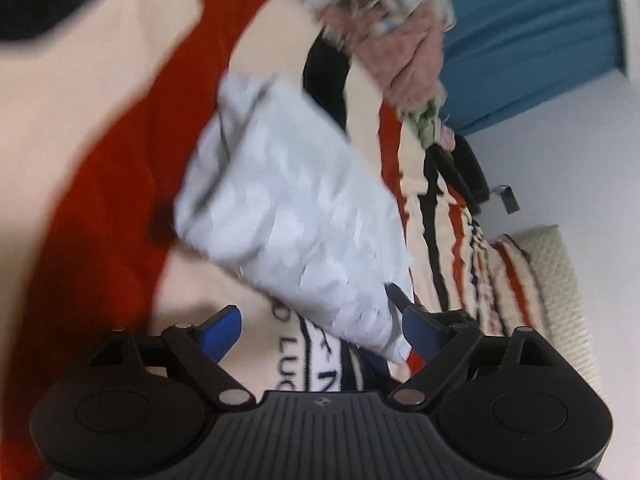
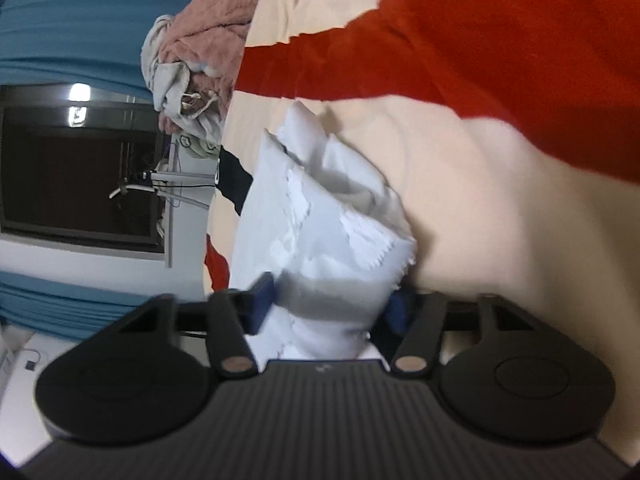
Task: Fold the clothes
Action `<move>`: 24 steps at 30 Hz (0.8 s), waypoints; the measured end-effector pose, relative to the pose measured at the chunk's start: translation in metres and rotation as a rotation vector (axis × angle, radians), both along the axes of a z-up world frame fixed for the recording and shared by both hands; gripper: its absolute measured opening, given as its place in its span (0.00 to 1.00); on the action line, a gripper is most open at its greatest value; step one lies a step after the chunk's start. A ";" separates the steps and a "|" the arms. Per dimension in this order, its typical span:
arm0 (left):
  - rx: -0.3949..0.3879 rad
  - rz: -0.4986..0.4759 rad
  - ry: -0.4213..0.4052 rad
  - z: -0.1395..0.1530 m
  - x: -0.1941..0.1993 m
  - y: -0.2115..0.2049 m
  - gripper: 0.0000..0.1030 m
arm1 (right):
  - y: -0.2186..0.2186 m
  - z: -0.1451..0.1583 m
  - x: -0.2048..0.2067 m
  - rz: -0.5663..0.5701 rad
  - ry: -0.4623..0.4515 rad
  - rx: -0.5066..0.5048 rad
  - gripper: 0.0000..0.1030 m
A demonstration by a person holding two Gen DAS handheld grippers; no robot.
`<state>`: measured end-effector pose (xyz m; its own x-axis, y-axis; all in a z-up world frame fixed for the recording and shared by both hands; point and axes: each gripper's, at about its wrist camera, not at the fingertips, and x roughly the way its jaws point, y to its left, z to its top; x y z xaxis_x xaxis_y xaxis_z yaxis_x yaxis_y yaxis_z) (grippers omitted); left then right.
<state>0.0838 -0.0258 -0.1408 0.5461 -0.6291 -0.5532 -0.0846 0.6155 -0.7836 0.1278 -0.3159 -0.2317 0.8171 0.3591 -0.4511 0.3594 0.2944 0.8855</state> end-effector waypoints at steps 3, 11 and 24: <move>-0.070 0.086 0.013 -0.017 0.014 0.008 0.83 | 0.000 0.008 -0.007 0.002 -0.039 -0.003 0.25; -0.179 0.217 0.008 -0.039 0.017 0.023 0.71 | -0.004 0.030 -0.021 0.019 -0.155 -0.024 0.21; -0.166 0.233 -0.037 -0.021 0.003 0.034 0.41 | -0.007 0.038 -0.041 0.015 -0.148 -0.068 0.20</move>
<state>0.0869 0.0084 -0.1618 0.7045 -0.5648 -0.4298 -0.1778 0.4458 -0.8773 0.0867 -0.3224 -0.1938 0.8713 0.3442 -0.3498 0.2217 0.3598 0.9063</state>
